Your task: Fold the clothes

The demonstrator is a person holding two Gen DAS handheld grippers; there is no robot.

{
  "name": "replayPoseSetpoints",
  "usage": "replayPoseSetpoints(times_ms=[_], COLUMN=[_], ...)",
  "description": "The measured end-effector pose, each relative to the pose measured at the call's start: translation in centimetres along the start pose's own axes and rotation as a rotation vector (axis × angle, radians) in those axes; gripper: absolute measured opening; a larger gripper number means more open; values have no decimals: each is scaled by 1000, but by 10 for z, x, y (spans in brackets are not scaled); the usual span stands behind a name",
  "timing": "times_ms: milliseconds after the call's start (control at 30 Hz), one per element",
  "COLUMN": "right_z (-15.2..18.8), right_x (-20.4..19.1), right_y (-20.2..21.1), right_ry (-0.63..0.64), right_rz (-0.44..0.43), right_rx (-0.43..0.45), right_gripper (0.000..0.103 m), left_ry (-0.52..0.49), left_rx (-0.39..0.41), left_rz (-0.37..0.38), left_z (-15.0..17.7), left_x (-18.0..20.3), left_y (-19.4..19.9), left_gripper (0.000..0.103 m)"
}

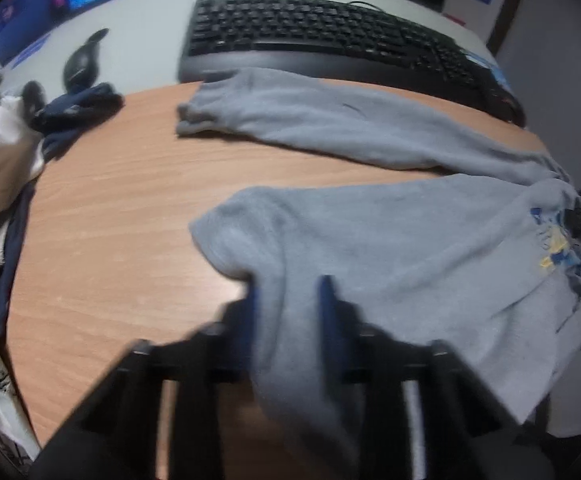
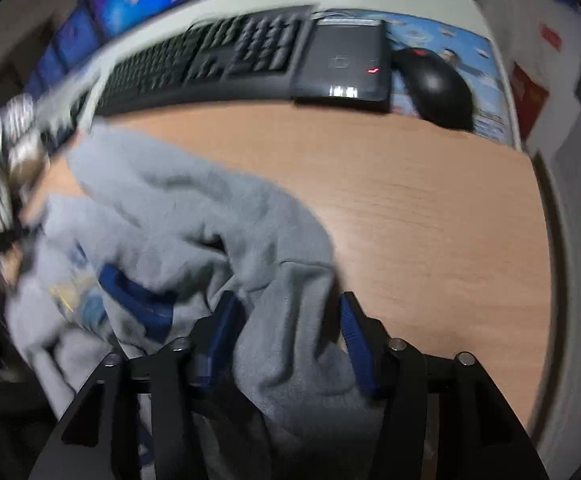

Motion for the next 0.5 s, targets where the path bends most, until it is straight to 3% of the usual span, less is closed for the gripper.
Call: replayPoseSetpoints(times_ms=[33,133,300,400,500], right_z=[0,-1,-6,-9,-29], right_x=[-5,-17,-33,-59,-75], right_y=[-2,11,88,147,176], right_ry=[17,25,36,114,155], right_rz=[1,3,4,28,72], right_rx=[-28,-16,119,166,178], right_gripper=[9,9,9,9,9], left_ry=[11,109,193,154,120], left_rx=[3,19,58,107,118], left_rz=[14,114,294,318,265], left_z=[-3,-7,-14,-24,-45], left_x=[0,-9,-20,-24,-28], left_y=[-2,-4,25,71,96], left_gripper=[7,5,5,5,5])
Point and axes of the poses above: each gripper's, at about its wrist camera, not at the fingertips, and y roughly against the way its jaws point, x to its right, z to its underside, the point moved 6 cm from there along -y, roughly the way its jaws point, and after that the axes turned 7 degrees about -x, right-handed, at the moved point
